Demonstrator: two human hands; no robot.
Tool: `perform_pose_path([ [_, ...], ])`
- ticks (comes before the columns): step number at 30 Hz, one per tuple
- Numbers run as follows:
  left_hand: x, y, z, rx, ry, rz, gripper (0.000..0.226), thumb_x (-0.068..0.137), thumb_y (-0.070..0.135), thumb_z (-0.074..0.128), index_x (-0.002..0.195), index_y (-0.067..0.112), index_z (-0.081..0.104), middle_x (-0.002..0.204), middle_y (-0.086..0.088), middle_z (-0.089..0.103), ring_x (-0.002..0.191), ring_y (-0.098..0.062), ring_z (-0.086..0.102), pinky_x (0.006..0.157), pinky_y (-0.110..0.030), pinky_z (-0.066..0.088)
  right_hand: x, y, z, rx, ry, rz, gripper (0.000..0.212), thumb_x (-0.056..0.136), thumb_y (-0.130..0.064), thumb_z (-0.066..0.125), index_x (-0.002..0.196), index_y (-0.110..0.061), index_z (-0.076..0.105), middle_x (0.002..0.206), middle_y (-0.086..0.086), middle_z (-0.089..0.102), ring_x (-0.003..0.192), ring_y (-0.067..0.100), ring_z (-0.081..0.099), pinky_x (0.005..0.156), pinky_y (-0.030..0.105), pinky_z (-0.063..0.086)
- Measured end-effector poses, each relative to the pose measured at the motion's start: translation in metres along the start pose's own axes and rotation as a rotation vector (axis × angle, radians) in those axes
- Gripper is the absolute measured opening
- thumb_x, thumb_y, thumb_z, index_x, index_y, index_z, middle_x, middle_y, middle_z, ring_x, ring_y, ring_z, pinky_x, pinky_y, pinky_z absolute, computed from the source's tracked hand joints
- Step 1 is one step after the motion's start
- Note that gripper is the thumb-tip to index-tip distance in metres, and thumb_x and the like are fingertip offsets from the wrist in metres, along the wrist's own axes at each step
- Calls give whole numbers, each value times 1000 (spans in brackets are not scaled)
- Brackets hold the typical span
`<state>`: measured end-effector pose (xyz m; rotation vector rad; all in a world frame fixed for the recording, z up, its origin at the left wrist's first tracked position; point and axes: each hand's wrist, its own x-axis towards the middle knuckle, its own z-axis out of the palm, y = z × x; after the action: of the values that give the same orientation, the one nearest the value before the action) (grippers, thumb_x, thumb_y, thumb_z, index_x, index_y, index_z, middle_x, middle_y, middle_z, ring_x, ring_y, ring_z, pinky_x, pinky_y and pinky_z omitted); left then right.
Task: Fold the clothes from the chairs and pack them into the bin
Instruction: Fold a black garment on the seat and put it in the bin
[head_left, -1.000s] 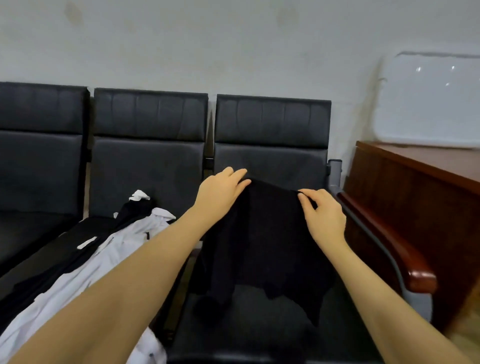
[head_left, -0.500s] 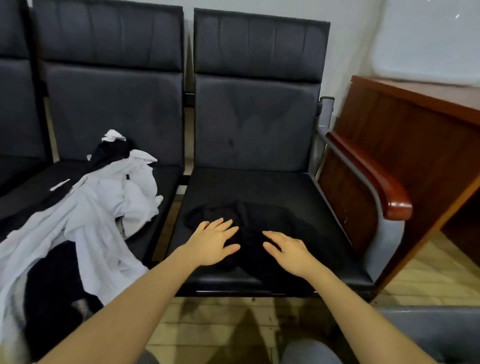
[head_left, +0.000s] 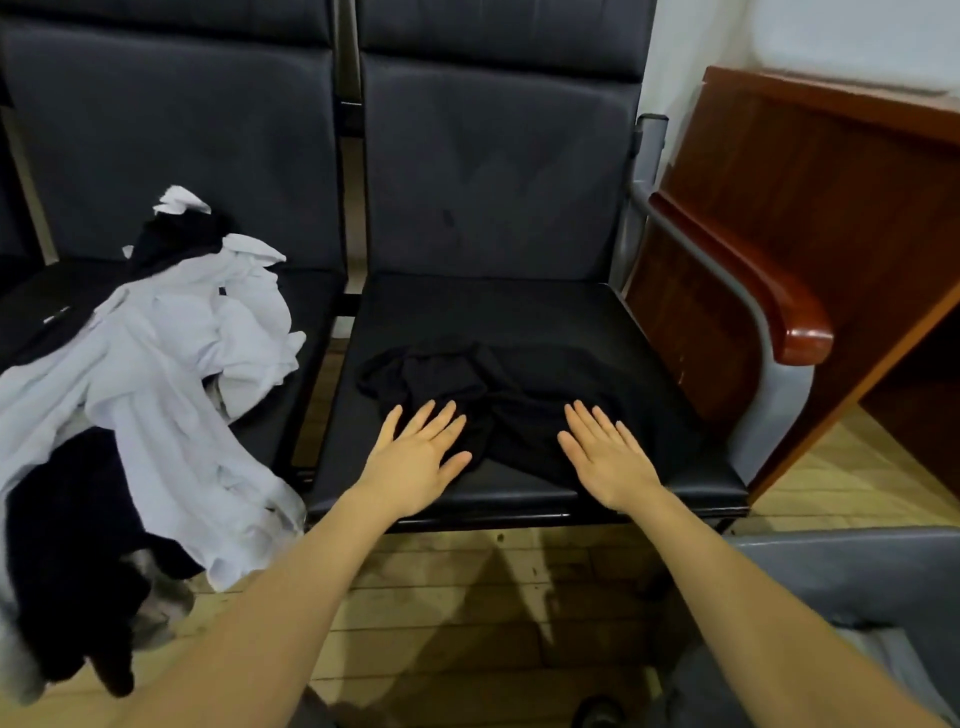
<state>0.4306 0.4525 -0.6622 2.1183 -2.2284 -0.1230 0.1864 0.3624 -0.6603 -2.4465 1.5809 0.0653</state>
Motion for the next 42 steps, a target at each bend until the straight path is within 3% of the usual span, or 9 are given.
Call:
perform_pose_path([
  [3, 8, 1, 7, 25, 66, -1, 57, 99, 52, 13, 150, 27, 15, 157, 10, 4, 146, -13, -1, 115, -41, -6, 15, 15, -3, 44, 25, -21, 54, 102, -44, 12, 152, -27, 2, 159, -12, 0, 146, 6, -4, 118, 29, -2],
  [8, 26, 2, 8, 139, 430, 129, 48, 89, 39, 33, 109, 19, 72, 118, 2, 67, 115, -23, 58, 95, -39, 29, 21, 12, -1, 195, 383, -105, 44, 101, -40, 37, 142, -24, 42, 145, -7, 41, 134, 13, 33, 106, 26, 13],
  [13, 30, 15, 1, 118, 550, 217, 42, 88, 44, 43, 104, 18, 71, 119, 1, 65, 114, -21, 48, 88, -37, 29, 23, -22, -9, 309, 464, -349, 22, 91, -30, 61, 112, -23, 63, 100, -14, 56, 95, 6, 50, 84, 25, 26],
  [18, 27, 8, 12, 126, 434, 222, 46, 85, 48, 40, 99, 21, 74, 100, 5, 71, 99, -17, 64, 83, -30, 32, 21, -30, 7, 185, 369, -326, 30, 90, -43, 58, 115, -27, 60, 118, -15, 57, 110, 8, 49, 89, 22, 18],
  [24, 26, 9, 0, -99, 525, 83, 38, 86, 35, 44, 89, 14, 75, 72, 4, 68, 65, -20, 61, 65, -24, 35, 16, -36, 4, 245, 363, -247, 8, 93, -28, 57, 98, -23, 62, 100, -12, 55, 99, 11, 49, 88, 23, 17],
  [27, 24, 8, -24, -224, 650, -10, 33, 88, 31, 51, 94, 8, 73, 74, -2, 68, 64, -23, 64, 61, -29, 46, 11, -37, -17, 616, 478, -191, 7, 93, -15, 58, 86, -17, 56, 80, -4, 57, 75, 12, 54, 82, 30, 40],
  [32, 13, 14, -63, -334, 788, -23, 30, 91, 28, 55, 106, 7, 70, 77, -1, 65, 67, -17, 61, 71, -29, 46, -5, -47, -60, 918, 649, -254, 7, 96, -12, 52, 90, -11, 54, 80, -1, 56, 73, 10, 54, 68, 18, 43],
  [38, 1, 25, -80, -719, 609, 20, 13, 84, 24, 69, 96, 21, 73, 88, 17, 66, 87, -1, 61, 87, -24, 45, -2, -41, -56, 822, 655, 8, 17, 97, -29, 49, 88, -20, 60, 85, -10, 53, 87, 9, 52, 99, 36, 26],
  [42, 2, 22, -62, -790, 331, 43, 25, 92, 35, 55, 111, 24, 68, 104, 14, 64, 96, 2, 57, 88, -19, 44, 1, -26, -41, 542, 531, 133, 27, 94, -44, 50, 97, -23, 68, 104, -4, 50, 107, 18, 45, 94, 35, 18],
])
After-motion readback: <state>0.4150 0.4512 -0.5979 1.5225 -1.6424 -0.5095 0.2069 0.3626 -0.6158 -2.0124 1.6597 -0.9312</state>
